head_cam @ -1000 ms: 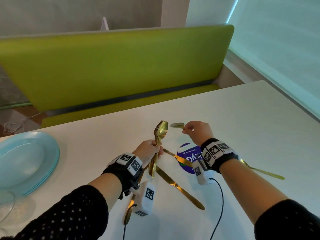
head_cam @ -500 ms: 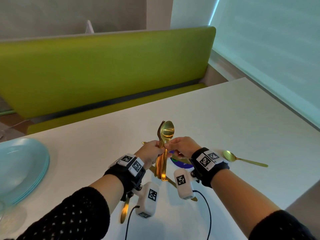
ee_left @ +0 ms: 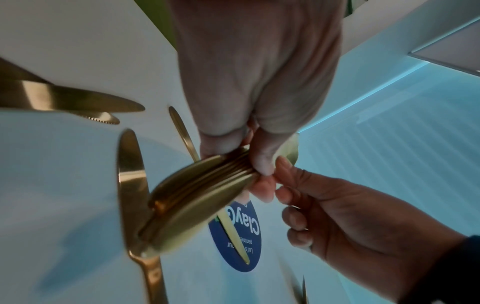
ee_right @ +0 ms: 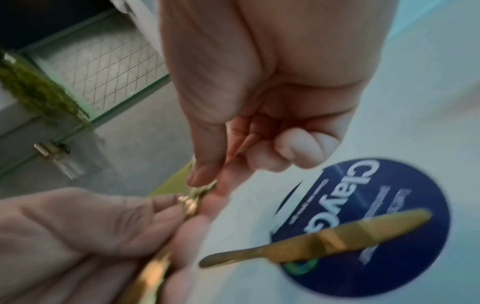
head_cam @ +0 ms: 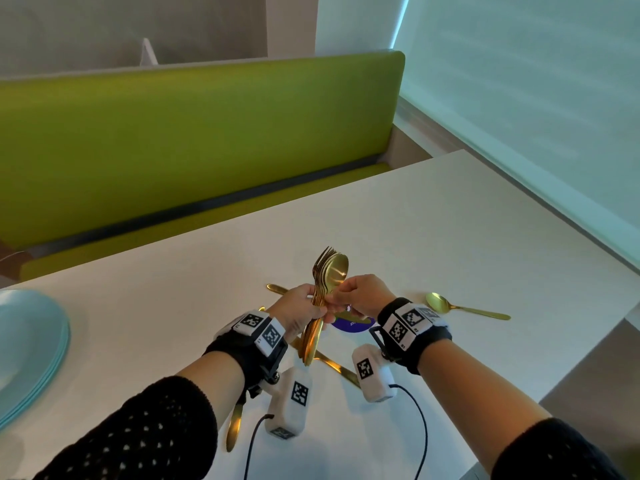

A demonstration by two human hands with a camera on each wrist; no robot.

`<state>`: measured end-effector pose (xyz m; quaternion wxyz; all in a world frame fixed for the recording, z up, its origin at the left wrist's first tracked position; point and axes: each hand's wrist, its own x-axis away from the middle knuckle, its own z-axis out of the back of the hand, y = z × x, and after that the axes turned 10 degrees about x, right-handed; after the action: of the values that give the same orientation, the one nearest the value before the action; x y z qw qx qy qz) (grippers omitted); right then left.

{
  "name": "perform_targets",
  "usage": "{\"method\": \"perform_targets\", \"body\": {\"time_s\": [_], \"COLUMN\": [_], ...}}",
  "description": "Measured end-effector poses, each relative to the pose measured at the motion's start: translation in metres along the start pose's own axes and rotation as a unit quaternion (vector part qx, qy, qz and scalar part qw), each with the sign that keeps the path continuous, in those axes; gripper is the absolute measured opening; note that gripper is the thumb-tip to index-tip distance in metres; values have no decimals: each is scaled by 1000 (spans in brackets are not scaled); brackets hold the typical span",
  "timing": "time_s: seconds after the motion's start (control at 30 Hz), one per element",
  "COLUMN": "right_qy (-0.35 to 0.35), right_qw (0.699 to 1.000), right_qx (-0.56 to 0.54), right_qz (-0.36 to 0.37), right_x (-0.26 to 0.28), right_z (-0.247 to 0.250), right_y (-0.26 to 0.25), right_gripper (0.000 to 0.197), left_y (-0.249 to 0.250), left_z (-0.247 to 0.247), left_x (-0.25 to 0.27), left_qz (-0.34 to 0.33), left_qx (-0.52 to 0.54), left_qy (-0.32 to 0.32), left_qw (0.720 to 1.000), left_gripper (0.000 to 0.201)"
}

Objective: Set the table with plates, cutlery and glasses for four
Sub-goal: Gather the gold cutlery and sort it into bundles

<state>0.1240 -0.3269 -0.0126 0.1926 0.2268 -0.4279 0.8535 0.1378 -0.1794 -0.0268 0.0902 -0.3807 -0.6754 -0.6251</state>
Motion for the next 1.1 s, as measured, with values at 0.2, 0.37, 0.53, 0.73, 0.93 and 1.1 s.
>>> {"method": "perform_targets", "body": {"time_s": [0.2, 0.37, 0.53, 0.73, 0.93, 1.1], "right_qy": [136, 214, 183, 169, 202, 200], "right_qw": [971, 908, 870, 863, 870, 910], "right_qx": [188, 313, 396, 408, 371, 289], "right_qz": [-54, -177, -230, -244, -254, -219], "right_x": [-15, -17, -15, -19, -14, -3], "right_z": [53, 99, 105, 100, 98, 97], "right_y": [33, 86, 124, 145, 157, 145], "right_gripper": [29, 34, 24, 27, 29, 21], "left_y": [-5, -4, -6, -13, -16, -15], "left_z": [-6, -13, -21, -31, -31, -28], "left_x": [-8, -13, -19, -24, -20, -11], "left_qz": [16, 24, 36, 44, 42, 46], "left_qx": [-8, 0, 0, -6, -2, 17], "left_qy": [14, 3, 3, 8, 4, 5], "left_qw": [1000, 1000, 999, 999, 999, 999], "left_gripper": [16, 18, 19, 18, 19, 19]}}
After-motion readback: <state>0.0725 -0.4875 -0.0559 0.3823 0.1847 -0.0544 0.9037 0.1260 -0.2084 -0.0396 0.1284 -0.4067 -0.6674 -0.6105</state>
